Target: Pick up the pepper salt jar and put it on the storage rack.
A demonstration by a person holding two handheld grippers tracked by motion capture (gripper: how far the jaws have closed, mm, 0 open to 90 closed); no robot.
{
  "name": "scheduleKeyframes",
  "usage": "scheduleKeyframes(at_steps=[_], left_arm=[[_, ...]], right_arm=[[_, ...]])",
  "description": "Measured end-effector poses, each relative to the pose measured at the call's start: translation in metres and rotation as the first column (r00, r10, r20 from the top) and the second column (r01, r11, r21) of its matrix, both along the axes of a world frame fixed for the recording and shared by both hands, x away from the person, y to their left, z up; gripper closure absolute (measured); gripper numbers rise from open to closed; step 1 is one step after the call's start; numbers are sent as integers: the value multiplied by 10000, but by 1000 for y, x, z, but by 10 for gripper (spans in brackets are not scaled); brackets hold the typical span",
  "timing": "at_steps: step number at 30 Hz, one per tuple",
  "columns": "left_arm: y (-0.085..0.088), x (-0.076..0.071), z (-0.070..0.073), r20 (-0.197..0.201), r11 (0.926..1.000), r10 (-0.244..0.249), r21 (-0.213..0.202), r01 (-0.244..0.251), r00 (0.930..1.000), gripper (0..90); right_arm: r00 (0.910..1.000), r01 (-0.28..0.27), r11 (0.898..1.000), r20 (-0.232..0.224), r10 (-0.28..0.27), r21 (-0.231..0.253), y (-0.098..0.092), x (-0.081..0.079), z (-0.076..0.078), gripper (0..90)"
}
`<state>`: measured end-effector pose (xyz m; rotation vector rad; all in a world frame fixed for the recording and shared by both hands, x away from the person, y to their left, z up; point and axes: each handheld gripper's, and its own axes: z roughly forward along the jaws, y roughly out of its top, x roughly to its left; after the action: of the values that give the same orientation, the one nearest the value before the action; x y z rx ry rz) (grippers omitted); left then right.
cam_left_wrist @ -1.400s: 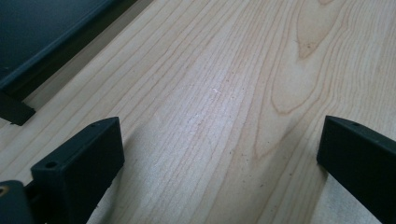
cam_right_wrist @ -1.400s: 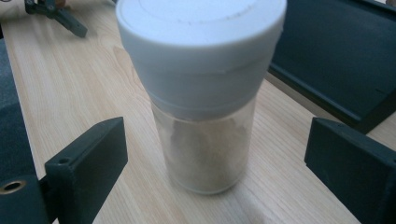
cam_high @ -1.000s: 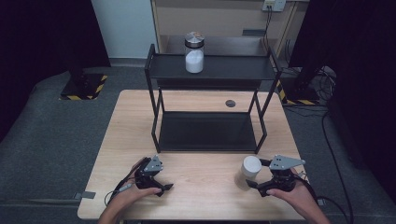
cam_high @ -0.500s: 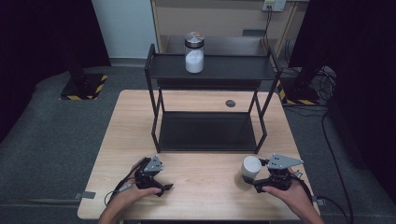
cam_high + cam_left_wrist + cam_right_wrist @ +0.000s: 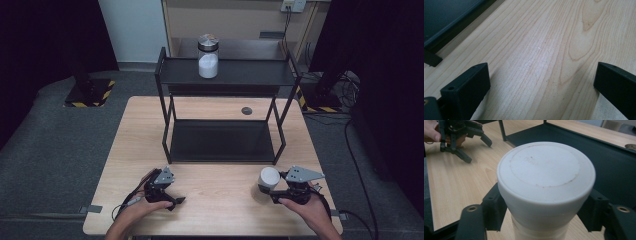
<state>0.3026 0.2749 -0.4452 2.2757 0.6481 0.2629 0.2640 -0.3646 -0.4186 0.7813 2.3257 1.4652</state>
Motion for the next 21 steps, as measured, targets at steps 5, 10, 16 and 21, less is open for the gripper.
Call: scheduleKeyframes(at_steps=[5, 10, 16, 21], left_arm=[[0, 0, 0, 1, 10000, 2, -2, -2, 10000, 0], [0, 0, 0, 0, 10000, 3, -3, -3, 10000, 0], [0, 0, 0, -1, 10000, 1, -1, -1, 10000, 0], [0, 0, 0, -2, 10000, -4, -1, 4, 10000, 0]], right_arm=[[10000, 47, 10000, 83, -48, 85, -1, -2, -3, 349], [9998, 76, 9999, 163, -77, 95, 0, -4, -4, 352], [9999, 35, 9997, 98, -37, 237, -2, -2, -5, 354], [9998, -179, 9994, -58, 181, 287, -4, 1, -2, 355]])
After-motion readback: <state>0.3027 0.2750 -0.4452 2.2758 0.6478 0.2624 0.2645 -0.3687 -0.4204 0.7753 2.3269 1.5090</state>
